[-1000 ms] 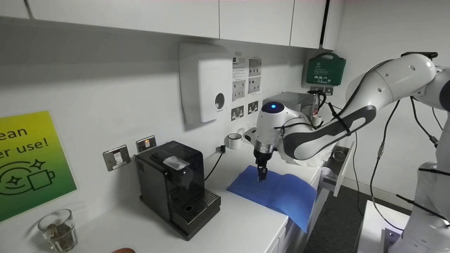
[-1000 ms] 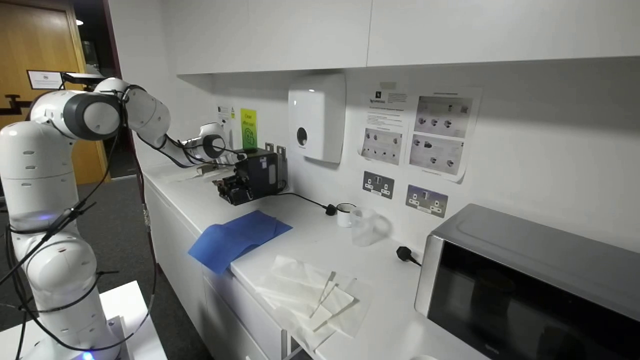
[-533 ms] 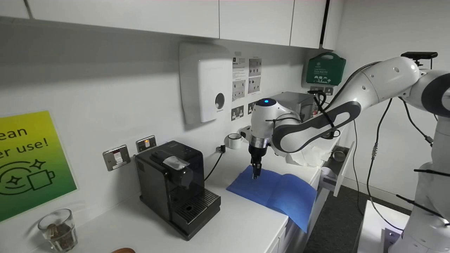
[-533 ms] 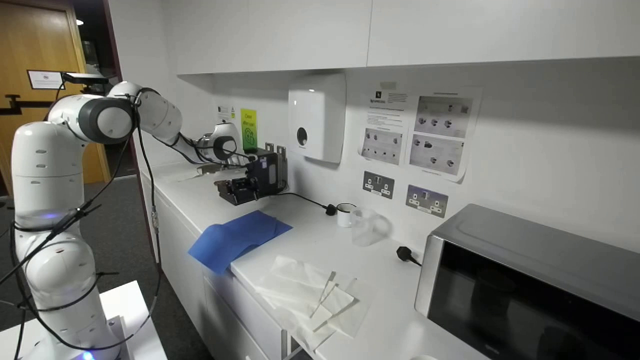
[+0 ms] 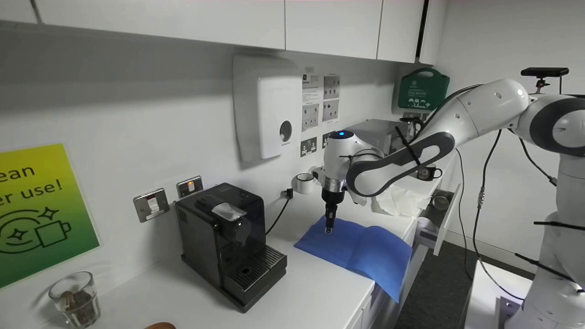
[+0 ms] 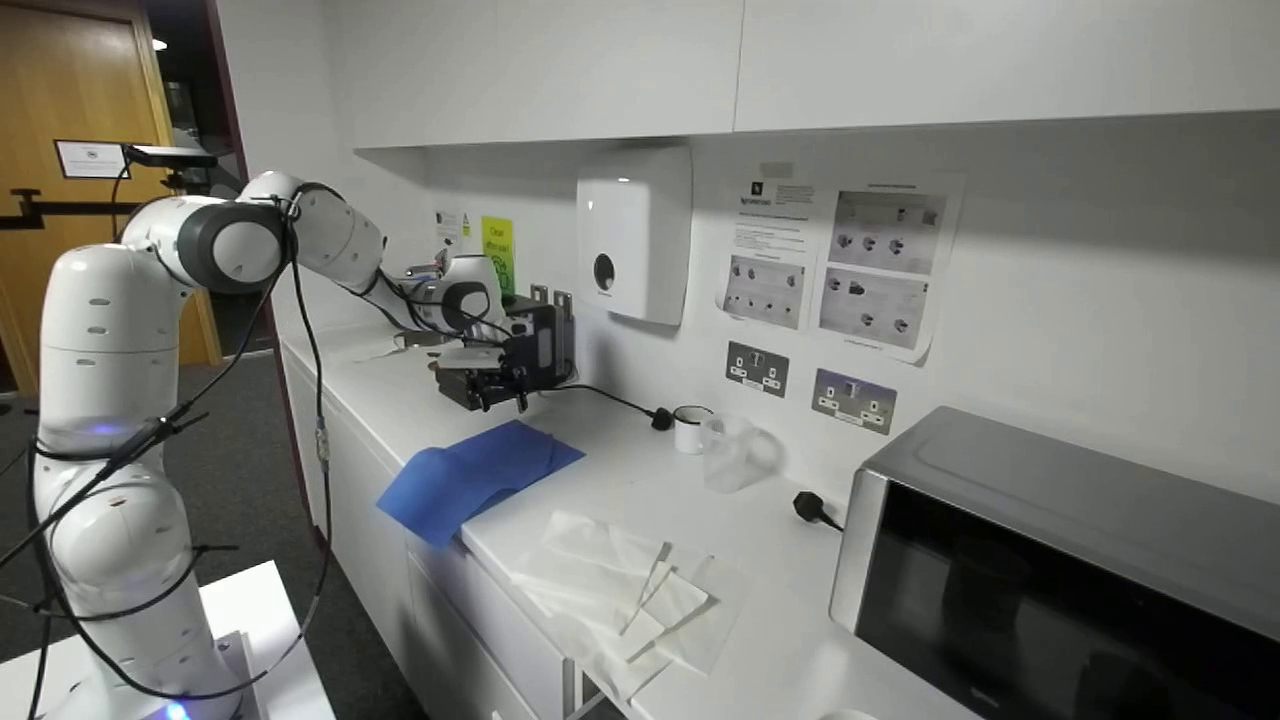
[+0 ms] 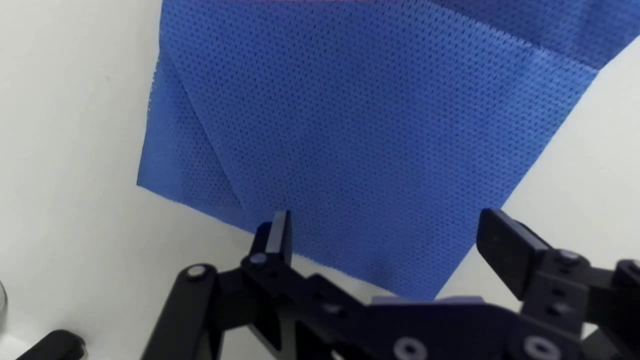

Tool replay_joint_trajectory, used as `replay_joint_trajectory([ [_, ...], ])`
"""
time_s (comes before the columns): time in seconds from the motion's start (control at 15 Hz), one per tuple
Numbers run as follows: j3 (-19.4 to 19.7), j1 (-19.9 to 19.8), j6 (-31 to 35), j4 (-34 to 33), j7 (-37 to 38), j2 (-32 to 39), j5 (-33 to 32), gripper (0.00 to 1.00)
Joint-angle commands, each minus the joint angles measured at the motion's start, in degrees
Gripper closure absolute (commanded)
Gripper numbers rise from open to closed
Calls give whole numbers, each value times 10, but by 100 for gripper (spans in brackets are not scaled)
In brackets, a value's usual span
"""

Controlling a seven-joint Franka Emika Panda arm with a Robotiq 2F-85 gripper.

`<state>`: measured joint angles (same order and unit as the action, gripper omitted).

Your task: Unfold the blue towel once

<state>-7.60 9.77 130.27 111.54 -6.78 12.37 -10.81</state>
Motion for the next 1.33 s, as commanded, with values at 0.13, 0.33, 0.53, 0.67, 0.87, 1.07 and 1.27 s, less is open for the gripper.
replay_joint_trajectory([
  [0.13, 5, -8, -14, -32, 28, 36, 25, 0],
  [0.33, 7, -10, -14, -38, 39, 49, 36, 0],
  [0.53, 8, -13, -15, -42, 41, 60, 50, 0],
  [0.67, 9, -15, -20, -46, 41, 67, 55, 0],
  [0.87, 12, -17, -25, -51, 42, 76, 65, 0],
  [1.07, 14, -17, -30, -56, 42, 84, 71, 0],
  [1.27, 15, -16, -38, -66, 48, 91, 74, 0],
])
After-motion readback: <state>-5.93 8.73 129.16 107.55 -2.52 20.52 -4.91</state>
